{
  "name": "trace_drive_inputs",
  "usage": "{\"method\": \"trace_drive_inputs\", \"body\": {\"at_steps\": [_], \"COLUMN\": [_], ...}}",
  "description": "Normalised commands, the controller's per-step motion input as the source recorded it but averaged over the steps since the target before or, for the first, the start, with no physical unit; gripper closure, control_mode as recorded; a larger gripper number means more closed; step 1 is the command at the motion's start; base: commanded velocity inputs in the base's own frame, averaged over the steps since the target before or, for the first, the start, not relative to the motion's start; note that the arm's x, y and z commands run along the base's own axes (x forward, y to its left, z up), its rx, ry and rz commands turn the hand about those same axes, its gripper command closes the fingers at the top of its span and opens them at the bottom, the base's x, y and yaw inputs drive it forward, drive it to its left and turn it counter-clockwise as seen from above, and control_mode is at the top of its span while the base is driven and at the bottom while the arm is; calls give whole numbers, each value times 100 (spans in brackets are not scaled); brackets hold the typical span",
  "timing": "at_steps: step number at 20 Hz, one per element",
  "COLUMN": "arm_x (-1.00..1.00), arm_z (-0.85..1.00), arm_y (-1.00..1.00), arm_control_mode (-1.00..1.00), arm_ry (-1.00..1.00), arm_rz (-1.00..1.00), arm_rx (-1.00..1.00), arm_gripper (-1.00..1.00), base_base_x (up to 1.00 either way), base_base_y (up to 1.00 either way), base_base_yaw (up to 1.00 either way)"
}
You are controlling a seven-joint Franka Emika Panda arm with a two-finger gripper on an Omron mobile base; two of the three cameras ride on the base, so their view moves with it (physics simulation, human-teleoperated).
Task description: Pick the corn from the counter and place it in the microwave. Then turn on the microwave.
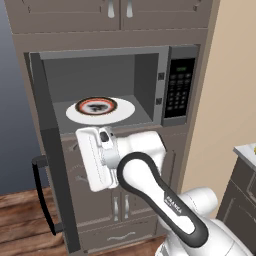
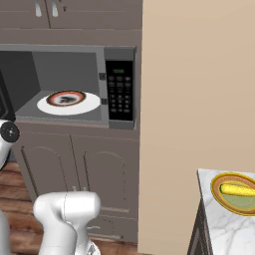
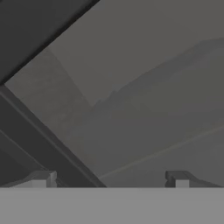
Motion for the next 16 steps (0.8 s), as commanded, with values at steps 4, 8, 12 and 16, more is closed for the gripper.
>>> {"method": "trace_drive_inputs", "body": {"at_steps": [4, 8, 12, 16], "arm_x": [-1, 0, 0, -1], "arm_z": [16, 21, 23, 20], "arm_y": [-23, -29, -32, -34], "arm_control_mode": [-100, -100, -100, -100], "arm_ry": [6, 13, 18, 18], "arm_rz": [-10, -14, -17, -19], "arm_rx": [4, 5, 5, 4], "arm_gripper": [-100, -100, -100, -100], "base_base_x": [0, 0, 0, 0], "base_base_y": [0, 0, 0, 0], "base_base_yaw": [0, 0, 0, 0]}}
